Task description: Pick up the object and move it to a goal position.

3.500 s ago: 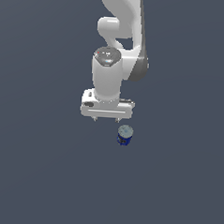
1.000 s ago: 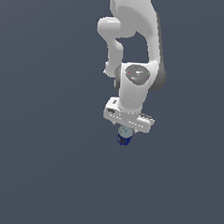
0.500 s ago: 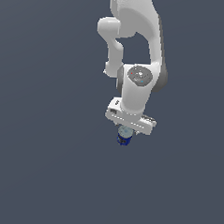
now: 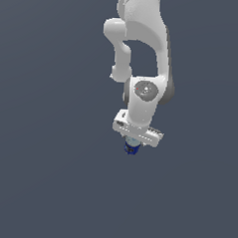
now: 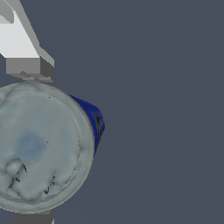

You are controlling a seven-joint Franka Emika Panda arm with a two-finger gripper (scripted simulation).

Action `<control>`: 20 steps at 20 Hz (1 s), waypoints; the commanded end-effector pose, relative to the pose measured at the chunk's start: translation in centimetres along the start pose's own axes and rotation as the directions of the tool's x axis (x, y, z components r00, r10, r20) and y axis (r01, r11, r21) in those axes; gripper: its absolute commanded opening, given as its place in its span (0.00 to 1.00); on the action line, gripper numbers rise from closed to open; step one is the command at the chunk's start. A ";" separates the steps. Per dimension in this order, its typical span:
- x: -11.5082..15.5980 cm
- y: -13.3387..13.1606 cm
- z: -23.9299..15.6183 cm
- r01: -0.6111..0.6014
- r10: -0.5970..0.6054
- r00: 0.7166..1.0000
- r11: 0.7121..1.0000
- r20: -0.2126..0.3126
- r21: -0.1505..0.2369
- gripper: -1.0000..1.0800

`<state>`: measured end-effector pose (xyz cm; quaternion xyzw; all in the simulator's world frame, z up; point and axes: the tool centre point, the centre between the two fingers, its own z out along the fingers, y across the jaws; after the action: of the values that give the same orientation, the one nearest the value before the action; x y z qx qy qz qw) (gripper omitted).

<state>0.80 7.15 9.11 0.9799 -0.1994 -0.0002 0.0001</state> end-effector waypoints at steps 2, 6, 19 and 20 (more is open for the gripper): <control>0.0 0.0 1.3 -0.001 0.001 1.000 1.000 0.000 0.000 0.96; 0.1 -0.1 1.7 -0.001 0.001 1.000 1.000 0.000 0.000 0.96; 0.0 0.0 1.5 0.000 0.000 1.000 1.000 0.000 0.001 0.00; 0.0 0.1 1.5 0.000 0.000 1.000 1.000 0.000 0.001 0.00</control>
<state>0.78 7.16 7.48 0.9799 -0.1994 -0.0010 0.0001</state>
